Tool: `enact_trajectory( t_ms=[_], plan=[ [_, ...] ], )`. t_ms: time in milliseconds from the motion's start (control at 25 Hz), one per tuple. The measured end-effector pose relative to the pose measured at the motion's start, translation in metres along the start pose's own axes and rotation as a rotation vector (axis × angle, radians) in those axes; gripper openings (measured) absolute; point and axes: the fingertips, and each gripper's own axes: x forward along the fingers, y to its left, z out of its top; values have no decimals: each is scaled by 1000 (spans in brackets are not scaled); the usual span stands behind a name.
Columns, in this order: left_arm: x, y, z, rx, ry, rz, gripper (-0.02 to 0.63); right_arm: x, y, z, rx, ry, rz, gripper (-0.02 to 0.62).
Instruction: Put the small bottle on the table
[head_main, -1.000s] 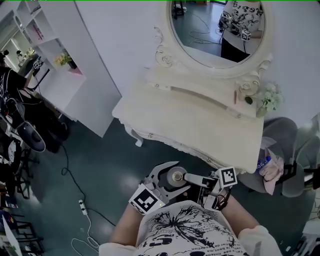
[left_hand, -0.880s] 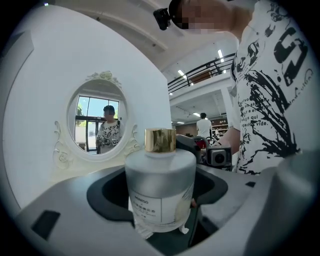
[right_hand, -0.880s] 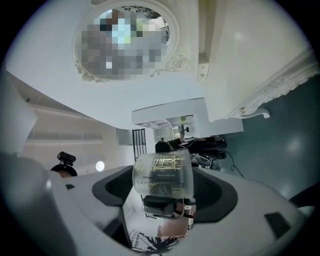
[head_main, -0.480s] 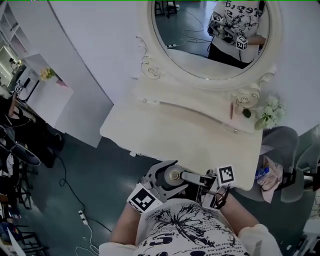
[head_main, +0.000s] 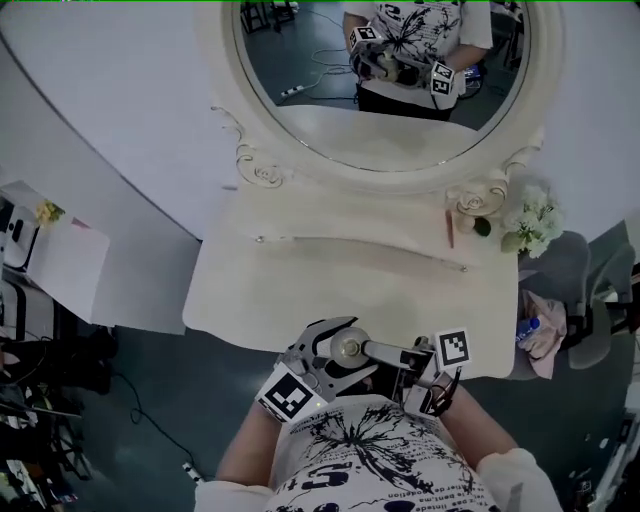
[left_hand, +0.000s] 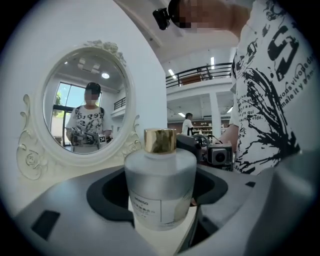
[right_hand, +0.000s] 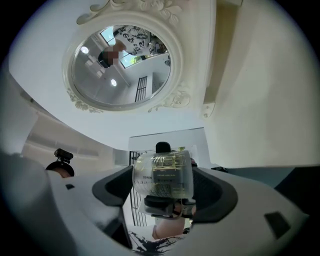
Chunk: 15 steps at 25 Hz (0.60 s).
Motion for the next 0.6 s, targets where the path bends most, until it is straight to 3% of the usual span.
enact_trajectory(
  t_ms=[280, 600],
  plan=[
    [6, 50, -11, 30, 26, -155, 350, 26, -12, 46, -49, -134, -1, 376],
    [12, 77, -60, 27, 117, -274, 350, 36, -56, 73, -52, -250, -19, 376]
  ],
)
